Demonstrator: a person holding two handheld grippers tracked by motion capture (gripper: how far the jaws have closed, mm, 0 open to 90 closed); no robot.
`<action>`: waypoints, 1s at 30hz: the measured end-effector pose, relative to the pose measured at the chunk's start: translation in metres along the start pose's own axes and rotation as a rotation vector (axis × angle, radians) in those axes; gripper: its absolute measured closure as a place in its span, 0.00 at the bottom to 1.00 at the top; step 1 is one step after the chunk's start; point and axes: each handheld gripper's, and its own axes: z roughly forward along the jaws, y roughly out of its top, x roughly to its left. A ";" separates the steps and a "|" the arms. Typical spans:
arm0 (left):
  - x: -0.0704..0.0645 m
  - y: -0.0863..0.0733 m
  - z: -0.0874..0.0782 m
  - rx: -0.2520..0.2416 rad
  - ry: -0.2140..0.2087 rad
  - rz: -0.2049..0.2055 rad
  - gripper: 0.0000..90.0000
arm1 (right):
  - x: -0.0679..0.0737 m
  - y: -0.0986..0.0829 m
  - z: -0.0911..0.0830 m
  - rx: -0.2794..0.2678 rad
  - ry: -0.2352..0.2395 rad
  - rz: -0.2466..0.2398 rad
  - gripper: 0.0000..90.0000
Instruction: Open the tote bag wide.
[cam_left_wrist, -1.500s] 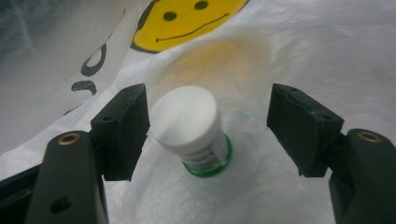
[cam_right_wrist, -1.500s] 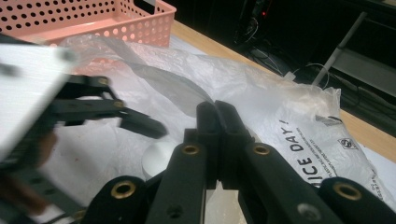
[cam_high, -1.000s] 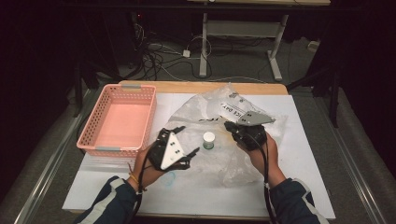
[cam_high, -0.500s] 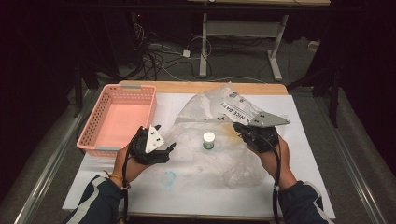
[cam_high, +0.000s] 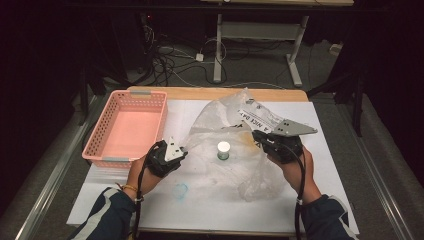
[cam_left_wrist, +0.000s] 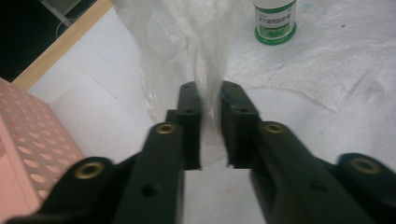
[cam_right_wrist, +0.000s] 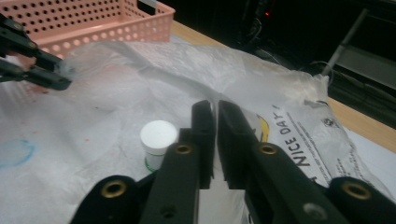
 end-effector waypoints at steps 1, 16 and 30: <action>0.000 0.000 -0.001 -0.003 -0.004 0.002 0.91 | 0.002 0.000 -0.001 -0.005 0.008 -0.005 0.89; 0.000 -0.015 -0.009 -0.053 -0.051 0.020 0.95 | 0.045 -0.030 -0.062 -0.030 0.127 -0.112 0.34; -0.005 -0.016 -0.002 -0.046 -0.064 0.030 0.95 | 0.050 -0.093 -0.032 0.283 0.062 -0.254 0.58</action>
